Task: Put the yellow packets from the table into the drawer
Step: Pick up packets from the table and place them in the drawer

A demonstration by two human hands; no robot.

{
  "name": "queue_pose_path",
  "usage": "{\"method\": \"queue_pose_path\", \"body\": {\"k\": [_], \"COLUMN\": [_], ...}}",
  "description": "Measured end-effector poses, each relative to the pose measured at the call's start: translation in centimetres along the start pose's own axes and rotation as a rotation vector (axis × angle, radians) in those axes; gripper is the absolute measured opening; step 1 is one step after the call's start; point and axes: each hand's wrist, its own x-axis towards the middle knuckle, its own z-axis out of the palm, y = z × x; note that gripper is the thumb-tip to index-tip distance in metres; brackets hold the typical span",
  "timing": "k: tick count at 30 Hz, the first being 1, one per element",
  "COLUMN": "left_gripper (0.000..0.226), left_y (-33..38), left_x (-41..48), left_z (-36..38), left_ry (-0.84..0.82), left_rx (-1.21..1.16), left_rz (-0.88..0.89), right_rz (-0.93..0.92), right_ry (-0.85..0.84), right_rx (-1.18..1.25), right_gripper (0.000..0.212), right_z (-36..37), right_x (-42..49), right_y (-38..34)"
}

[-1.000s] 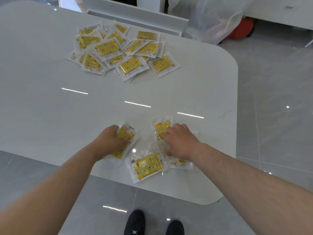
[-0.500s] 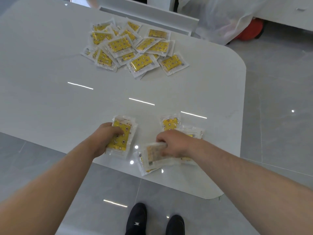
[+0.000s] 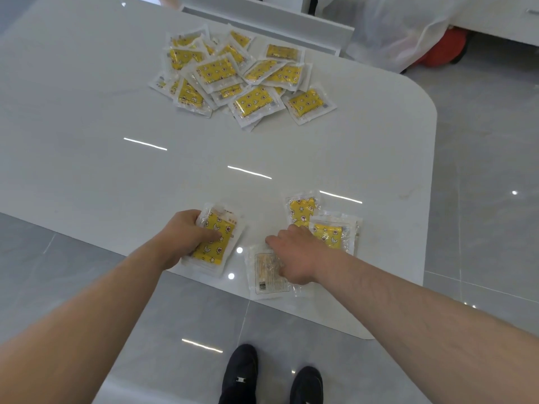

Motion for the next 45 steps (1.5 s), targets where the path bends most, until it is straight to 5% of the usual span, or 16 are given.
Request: {"method": "queue_pose_path", "body": {"k": [6, 14, 20, 31, 45], "left_gripper": [0.015, 0.029, 0.036, 0.033, 0.027], "left_y": [0.7, 0.6, 3.4, 21.3, 38.2], "left_x": [-0.5, -0.8, -2.6, -14.9, -35.0], "left_z": [0.3, 1.5, 2.4, 0.1, 1.7], "left_ry": [0.015, 0.000, 0.032, 0.071, -0.029], "left_rx": [0.090, 0.084, -0.135, 0.219, 0.353], "left_rz": [0.024, 0.014, 0.012, 0.354, 0.640], "right_rz": [0.076, 0.327, 0.547, 0.659, 0.610], "right_ry": [-0.029, 0.129, 0.378, 0.628, 0.864], "right_rx": [0.046, 0.672, 1.199, 1.128, 1.095], "right_gripper": [0.039, 0.014, 0.023, 0.021, 0.022], "right_z": [0.6, 1.1, -1.9, -20.0, -36.4], "right_x": [-0.6, -2.4, -5.7, -18.4, -42.0], "right_y": [-0.2, 0.9, 3.0, 3.5, 4.6]}}
